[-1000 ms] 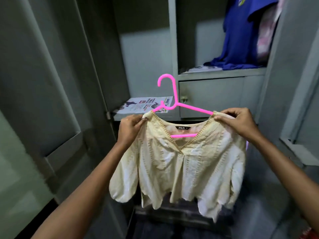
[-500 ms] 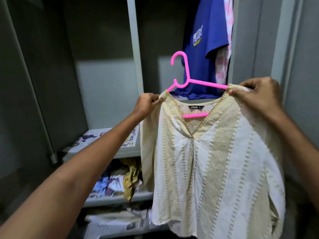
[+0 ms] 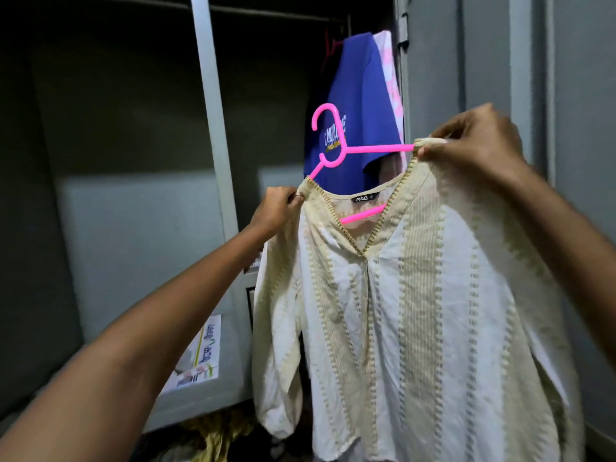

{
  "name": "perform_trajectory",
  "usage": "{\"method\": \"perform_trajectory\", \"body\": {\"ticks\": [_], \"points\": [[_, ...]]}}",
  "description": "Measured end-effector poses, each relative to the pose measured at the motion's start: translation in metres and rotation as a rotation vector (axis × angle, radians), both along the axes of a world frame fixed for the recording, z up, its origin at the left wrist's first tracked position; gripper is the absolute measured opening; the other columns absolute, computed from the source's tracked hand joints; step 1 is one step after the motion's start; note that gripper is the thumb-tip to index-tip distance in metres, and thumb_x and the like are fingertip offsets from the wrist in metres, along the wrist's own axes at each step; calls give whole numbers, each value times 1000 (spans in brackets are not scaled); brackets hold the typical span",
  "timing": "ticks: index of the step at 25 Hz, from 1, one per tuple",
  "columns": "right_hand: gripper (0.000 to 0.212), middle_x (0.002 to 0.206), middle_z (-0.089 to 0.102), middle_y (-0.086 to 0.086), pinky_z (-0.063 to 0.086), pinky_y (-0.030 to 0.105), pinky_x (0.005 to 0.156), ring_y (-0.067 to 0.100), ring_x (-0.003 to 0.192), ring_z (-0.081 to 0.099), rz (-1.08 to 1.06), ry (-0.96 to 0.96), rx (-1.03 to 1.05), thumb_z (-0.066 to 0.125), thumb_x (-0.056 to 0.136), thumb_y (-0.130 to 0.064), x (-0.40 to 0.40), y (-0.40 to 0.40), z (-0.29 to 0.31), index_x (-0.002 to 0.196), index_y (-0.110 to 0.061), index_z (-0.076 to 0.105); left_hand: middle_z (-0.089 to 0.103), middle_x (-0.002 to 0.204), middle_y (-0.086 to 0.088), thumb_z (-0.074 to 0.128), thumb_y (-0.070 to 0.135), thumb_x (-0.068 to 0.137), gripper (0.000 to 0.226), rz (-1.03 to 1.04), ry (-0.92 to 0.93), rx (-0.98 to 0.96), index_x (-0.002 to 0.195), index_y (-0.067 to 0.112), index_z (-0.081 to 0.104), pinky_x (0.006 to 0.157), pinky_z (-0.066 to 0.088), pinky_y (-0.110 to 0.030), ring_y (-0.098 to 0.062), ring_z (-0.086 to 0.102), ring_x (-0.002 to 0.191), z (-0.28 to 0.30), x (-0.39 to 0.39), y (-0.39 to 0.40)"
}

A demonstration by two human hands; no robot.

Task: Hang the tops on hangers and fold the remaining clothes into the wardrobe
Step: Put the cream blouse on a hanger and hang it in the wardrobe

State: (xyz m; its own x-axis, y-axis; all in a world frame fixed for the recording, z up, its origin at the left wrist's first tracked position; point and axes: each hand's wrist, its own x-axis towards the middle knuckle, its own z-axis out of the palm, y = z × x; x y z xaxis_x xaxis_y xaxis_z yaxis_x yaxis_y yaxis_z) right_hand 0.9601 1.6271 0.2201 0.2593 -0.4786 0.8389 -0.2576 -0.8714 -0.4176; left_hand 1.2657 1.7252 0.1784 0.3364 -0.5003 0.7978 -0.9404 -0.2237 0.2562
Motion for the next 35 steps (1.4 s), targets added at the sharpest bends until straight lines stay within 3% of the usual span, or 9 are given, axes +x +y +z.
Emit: {"method": "perform_trajectory", "body": {"ticks": [3,5,7,10,16,20,26,31,35], "points": [[40,92,69,18,37,30,66,34,90,62,-58,-9,-42,79,70,-40,14,-5,38,100,-14,74,61,79,-17,48,24,95,28,41,-173,13,77,3,56,61,35,-34,-25,53,70,36,16,-6],[40,94,69,18,38,30,68,34,92,61,-100,-14,-58,79,70,-39,24,-7,62,101,-15,74,63,95,-13,42,29,97,27,196,-398,72,90,8,57,77,41,-37,-27,59,89,59,24,-6],[39,96,69,19,43,34,72,35,92,62,-150,-31,-85,78,71,-40,39,-10,85,101,-16,73,58,123,-14,39,32,97,35,355,-647,131,115,6,55,106,30,-40,-28,48,123,84,35,-5],[39,98,68,21,47,37,77,36,93,63,-213,-66,-142,77,72,-41,61,-12,120,101,-15,73,38,146,-14,38,38,97,50,469,-824,96,133,4,44,116,12,-44,-27,23,141,127,47,7],[35,109,66,19,45,34,79,35,101,61,-312,-127,-155,73,79,-34,115,-4,183,106,-13,71,30,150,-13,43,38,95,51,499,-744,-45,133,4,44,117,7,-42,-26,17,143,189,77,33],[27,110,65,17,46,33,81,32,102,61,-351,-197,-135,71,81,-25,154,-8,216,104,-13,70,33,150,-10,40,42,95,50,579,-779,-46,131,9,49,117,-2,-42,-24,12,145,190,98,32],[27,112,65,15,48,35,84,32,107,60,-403,-200,-125,68,83,-18,204,-27,238,109,-9,67,18,156,-9,37,52,92,60,709,-820,-13,137,13,42,116,-6,-44,-25,0,146,191,100,28],[22,111,65,14,49,34,84,29,107,61,-390,-251,-130,65,87,-15,235,-52,261,107,-7,66,50,138,-6,34,59,89,59,827,-817,15,120,16,60,116,-6,-46,-25,5,146,190,102,21],[20,112,65,13,50,35,83,28,106,62,-343,-321,-132,57,91,-10,261,-74,283,109,-5,64,49,139,-5,32,61,88,61,907,-821,10,122,19,60,115,-5,-47,-25,3,146,189,104,15]]}}
